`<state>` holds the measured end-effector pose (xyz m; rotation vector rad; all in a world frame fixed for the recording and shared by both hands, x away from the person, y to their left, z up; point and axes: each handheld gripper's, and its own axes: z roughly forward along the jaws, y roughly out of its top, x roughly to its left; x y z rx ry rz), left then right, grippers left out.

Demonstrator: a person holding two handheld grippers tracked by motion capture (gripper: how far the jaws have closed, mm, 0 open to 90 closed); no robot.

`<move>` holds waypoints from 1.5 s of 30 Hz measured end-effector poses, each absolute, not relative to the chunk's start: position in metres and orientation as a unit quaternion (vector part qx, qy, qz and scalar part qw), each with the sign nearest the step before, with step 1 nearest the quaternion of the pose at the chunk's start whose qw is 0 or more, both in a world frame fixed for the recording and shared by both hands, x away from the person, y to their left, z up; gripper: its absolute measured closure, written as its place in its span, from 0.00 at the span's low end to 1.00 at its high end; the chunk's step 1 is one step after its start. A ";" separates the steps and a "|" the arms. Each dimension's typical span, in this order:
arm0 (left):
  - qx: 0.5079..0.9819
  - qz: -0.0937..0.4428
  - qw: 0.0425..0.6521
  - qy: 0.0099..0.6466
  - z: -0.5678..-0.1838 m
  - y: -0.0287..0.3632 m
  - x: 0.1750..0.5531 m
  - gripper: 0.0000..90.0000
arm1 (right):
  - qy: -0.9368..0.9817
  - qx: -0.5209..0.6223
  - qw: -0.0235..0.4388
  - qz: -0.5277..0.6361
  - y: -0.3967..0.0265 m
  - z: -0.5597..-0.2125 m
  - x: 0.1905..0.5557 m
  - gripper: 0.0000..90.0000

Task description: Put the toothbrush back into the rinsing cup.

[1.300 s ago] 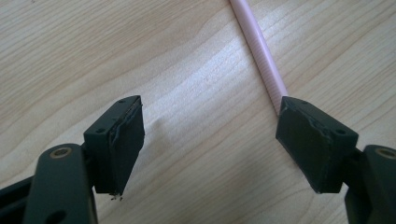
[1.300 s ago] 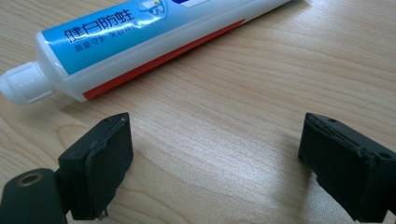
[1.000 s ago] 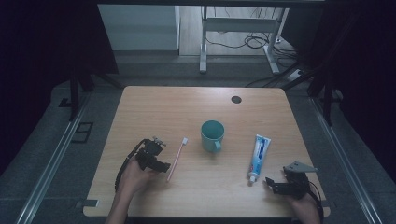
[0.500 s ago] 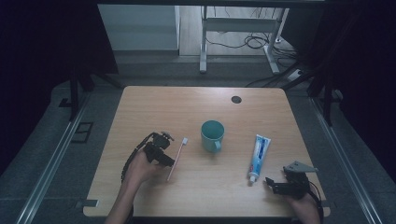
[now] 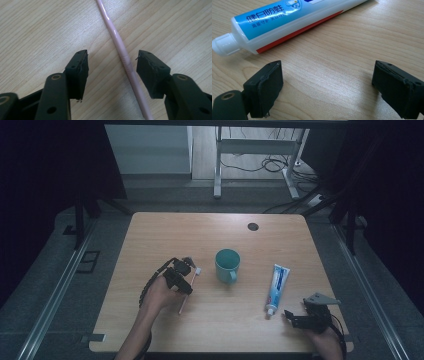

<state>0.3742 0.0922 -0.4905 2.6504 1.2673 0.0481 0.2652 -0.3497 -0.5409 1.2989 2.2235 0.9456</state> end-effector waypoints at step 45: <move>0.894 -0.007 0.095 0.437 -0.477 0.081 0.392 0.94 | 0.794 0.464 0.198 0.338 -0.350 -0.541 0.265 0.11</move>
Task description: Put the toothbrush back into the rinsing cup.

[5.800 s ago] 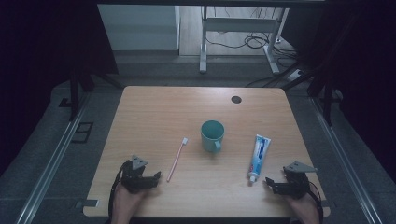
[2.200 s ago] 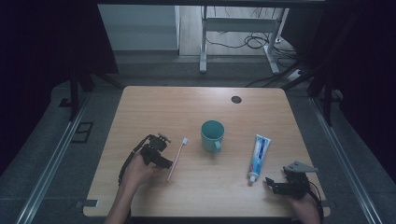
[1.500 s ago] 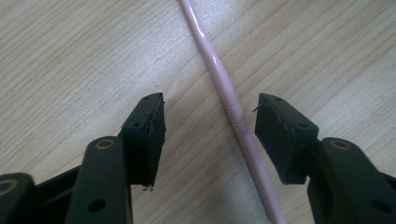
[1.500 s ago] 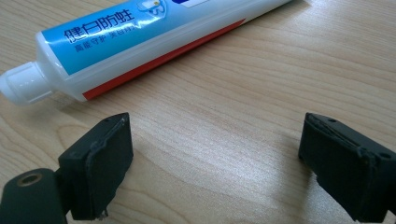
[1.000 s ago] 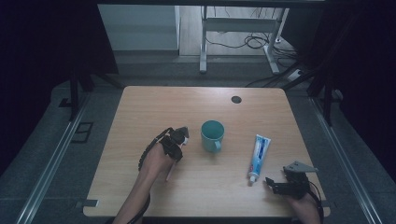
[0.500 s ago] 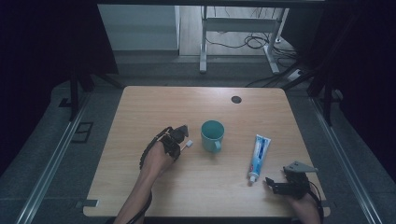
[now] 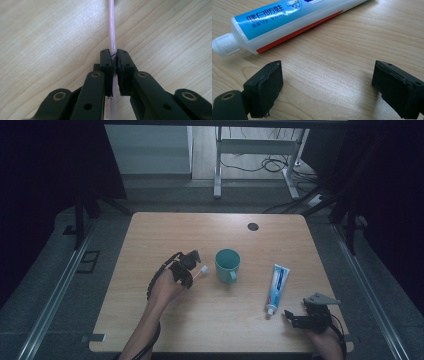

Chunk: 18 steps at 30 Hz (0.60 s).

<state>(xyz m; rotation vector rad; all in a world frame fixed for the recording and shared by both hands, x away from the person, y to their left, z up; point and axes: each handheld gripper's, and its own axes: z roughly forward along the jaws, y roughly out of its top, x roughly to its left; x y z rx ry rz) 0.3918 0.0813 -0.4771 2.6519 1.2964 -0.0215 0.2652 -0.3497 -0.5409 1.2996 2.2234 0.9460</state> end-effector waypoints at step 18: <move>0.881 0.014 0.207 0.425 -0.447 0.088 0.389 0.93 | 0.794 0.465 0.198 0.338 -0.350 -0.541 0.265 0.11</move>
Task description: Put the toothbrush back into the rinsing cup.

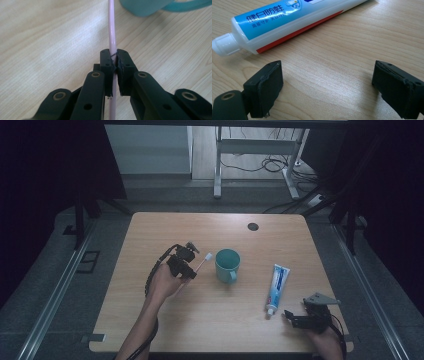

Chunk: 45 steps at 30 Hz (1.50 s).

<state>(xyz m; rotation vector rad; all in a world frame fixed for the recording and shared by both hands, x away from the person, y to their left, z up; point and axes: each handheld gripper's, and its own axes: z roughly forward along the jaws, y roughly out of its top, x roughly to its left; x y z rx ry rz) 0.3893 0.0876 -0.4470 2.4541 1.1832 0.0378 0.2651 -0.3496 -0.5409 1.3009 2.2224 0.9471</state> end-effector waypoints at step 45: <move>0.847 0.089 0.384 0.357 -0.391 0.059 0.389 0.93 | 0.794 0.464 0.198 0.339 -0.350 -0.541 0.265 0.11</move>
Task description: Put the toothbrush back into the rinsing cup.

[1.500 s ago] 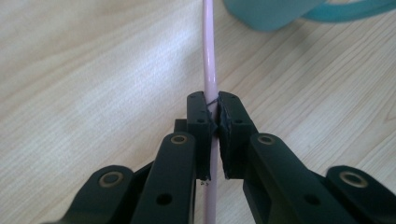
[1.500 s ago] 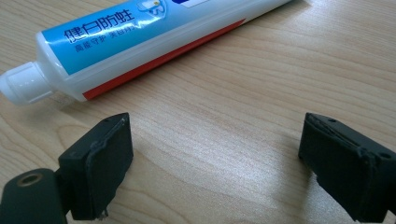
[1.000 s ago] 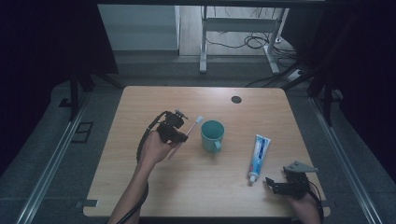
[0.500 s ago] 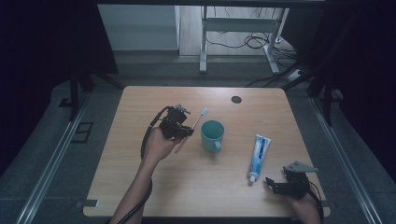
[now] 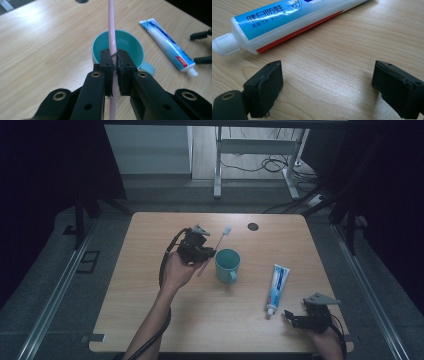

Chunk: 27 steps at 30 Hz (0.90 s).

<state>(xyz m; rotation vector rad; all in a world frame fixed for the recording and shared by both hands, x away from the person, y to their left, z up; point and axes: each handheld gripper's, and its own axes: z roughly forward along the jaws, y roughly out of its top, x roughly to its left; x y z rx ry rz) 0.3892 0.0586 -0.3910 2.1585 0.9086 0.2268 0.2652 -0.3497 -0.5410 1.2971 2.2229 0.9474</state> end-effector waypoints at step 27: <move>0.810 0.121 0.448 0.358 -0.386 0.026 0.406 0.94 | 0.794 0.464 0.198 0.339 -0.350 -0.541 0.265 0.11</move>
